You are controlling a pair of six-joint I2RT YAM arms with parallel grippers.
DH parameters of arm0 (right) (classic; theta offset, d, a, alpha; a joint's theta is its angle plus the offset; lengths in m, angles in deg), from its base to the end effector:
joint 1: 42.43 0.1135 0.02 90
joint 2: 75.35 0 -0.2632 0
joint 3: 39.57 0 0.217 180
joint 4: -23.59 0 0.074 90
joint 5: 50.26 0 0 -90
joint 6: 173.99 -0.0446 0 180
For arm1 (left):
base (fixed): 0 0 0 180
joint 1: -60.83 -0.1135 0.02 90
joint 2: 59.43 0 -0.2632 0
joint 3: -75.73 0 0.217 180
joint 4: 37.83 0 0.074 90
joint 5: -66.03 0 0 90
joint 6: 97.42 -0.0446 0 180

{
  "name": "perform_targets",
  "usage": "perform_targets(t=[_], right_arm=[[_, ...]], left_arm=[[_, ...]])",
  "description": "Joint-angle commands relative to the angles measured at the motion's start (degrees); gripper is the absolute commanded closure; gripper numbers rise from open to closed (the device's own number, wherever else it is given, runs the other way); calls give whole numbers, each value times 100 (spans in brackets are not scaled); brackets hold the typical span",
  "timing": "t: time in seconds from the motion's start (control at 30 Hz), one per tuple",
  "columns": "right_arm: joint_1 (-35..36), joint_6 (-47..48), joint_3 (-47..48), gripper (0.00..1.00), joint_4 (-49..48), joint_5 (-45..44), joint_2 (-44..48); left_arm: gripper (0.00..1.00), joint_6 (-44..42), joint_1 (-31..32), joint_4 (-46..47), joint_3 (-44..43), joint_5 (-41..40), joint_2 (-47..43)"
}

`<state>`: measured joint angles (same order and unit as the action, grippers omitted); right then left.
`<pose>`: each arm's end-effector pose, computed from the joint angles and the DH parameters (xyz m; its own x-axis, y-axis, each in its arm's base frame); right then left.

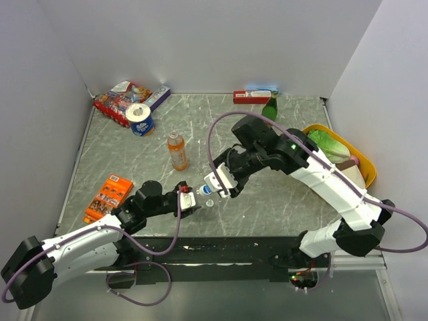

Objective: Screw on the bottle caps

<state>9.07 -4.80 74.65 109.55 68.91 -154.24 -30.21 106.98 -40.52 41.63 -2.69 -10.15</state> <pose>0.1187 0.1841 0.4099 0.7700 -0.4097 -0.4891 -0.6370 -0.5377 -0.5524 0.1045 -0.1322 0.2207 0.1570 0.3576 -0.9206 0.9225 0.2798 0.2660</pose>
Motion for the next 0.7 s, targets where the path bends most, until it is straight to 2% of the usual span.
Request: perform_targets(t=[0.0,0.13,0.23,0.47,0.67], right_arm=[[44,429,221,39,260,379,23],[131,1166,115,38,830,555,6],[184,1352,106,38,1121,651,-38],[316,1080,-219,38,349,616,93],[334,1203,-79,39,330,669,-47]], left_arm=[[99,-323,-18,26,-401,307,99],[99,-358,-10,35,-507,324,257],[99,-358,-18,-44,-612,324,380],[99,-490,-10,-211,-832,430,583],[99,-569,-18,-326,-981,526,741]])
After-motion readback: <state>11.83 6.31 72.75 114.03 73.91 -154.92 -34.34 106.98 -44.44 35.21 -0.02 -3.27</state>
